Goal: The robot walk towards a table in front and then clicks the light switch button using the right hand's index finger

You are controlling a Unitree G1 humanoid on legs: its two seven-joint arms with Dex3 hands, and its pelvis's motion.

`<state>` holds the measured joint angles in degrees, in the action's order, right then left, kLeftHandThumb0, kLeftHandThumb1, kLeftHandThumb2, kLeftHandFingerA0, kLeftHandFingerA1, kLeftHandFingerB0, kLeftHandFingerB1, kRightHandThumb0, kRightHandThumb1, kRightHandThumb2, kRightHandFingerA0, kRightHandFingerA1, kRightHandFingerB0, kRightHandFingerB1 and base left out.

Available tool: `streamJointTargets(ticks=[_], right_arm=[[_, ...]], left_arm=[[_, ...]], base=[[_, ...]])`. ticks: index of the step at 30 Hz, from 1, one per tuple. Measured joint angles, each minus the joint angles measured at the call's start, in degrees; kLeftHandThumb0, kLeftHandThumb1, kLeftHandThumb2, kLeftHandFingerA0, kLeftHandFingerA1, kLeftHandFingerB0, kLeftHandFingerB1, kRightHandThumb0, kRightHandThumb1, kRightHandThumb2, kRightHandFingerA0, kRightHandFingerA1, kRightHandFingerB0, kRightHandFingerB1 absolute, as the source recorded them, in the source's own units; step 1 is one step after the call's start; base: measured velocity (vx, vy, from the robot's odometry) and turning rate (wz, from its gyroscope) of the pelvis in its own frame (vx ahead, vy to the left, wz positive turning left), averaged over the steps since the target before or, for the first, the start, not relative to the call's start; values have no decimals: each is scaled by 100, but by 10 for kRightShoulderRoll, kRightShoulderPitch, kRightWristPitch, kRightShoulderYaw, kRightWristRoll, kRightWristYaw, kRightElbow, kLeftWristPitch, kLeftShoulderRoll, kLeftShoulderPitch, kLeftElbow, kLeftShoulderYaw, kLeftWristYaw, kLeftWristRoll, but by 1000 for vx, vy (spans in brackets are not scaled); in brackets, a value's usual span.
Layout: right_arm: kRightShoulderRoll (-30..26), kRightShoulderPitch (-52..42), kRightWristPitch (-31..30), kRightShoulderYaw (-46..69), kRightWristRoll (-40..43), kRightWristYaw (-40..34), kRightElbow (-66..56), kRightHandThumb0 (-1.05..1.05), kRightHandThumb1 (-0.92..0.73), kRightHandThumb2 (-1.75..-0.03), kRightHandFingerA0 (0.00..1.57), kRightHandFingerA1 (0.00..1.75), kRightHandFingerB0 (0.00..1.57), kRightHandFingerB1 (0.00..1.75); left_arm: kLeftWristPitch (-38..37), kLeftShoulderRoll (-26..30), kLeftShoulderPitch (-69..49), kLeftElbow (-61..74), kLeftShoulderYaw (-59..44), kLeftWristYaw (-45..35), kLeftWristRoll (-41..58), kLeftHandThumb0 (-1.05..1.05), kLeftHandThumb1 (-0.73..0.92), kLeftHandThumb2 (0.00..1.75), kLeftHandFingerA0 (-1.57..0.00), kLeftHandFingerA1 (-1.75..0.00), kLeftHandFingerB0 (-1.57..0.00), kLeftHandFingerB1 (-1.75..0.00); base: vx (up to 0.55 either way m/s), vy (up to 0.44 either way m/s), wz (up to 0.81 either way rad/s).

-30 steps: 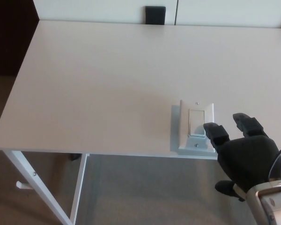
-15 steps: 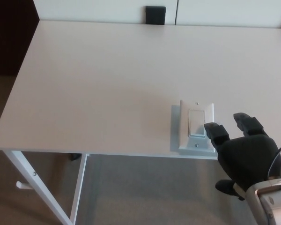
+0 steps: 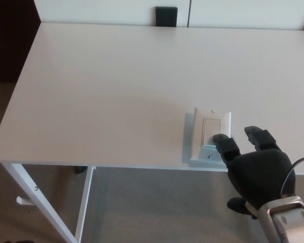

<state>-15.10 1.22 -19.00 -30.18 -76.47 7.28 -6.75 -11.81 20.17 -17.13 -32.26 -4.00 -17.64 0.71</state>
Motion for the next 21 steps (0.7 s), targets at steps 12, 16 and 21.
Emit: streamJointTargets(ticks=[12, 16, 21], right_arm=[[-9, -8, -1, -20, -2, -23, 11, -76, -45, -79, 4, 31, 17, 41], [-11, -15, -1, -26, -5, -37, 18, -76, -46, -78, 8, 32, 15, 40], [-12, -32, -1, -30, -6, -54, 20, -68, -40, -77, 3, 31, 13, 40]], left_arm=[[0, 4, 1, 4, 3, -2, -1, -33, 60, 58, -49, -42, -36, -35], [0, 5, 2, 2, 4, -2, -3, -35, 62, 60, -49, -43, -37, -36], [0, 5, 5, -4, 5, -2, -6, -35, 60, 58, -50, -42, -38, -35]], base=[[0, 0, 0], [0, 0, 0], [0, 0, 0]])
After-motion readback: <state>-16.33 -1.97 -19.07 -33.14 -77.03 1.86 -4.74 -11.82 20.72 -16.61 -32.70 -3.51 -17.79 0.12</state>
